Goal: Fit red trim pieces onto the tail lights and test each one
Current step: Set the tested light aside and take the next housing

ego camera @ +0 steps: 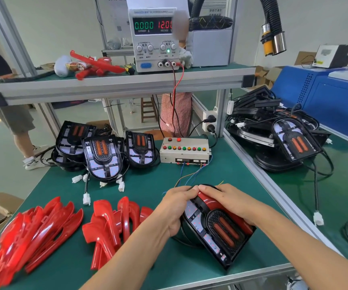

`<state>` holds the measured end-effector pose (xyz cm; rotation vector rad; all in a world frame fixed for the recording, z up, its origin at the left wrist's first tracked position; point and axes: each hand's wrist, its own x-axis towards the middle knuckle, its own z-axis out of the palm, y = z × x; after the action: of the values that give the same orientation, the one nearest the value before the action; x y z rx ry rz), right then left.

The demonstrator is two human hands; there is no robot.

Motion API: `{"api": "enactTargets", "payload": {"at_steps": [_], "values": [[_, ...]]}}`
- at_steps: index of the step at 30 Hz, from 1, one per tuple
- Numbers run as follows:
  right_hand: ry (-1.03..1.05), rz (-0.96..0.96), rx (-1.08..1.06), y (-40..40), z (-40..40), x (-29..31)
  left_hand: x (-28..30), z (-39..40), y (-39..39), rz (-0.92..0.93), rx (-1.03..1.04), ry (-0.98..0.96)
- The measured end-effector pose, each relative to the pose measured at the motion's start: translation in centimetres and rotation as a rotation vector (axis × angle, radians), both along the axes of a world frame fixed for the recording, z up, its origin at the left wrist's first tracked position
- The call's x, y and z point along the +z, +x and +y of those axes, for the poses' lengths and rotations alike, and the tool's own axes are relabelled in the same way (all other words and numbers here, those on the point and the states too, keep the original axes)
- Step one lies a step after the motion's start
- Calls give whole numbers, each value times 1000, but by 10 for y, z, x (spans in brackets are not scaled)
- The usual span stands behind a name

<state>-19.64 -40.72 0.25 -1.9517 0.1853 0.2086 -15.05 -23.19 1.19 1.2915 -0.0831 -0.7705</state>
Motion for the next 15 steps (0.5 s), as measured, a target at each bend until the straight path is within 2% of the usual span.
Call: {"api": "enactTargets", "payload": {"at_steps": [3,6,15], "values": [[66,-11,9,0,-2,-1,4,2,-1,-35,-50,-3],[46,-41,-24,0,-1,-4,6,5,0,-10,-79,-11],[100,-42,-11,-1,-1,-4,9,-1,2,14,-55,9]]}}
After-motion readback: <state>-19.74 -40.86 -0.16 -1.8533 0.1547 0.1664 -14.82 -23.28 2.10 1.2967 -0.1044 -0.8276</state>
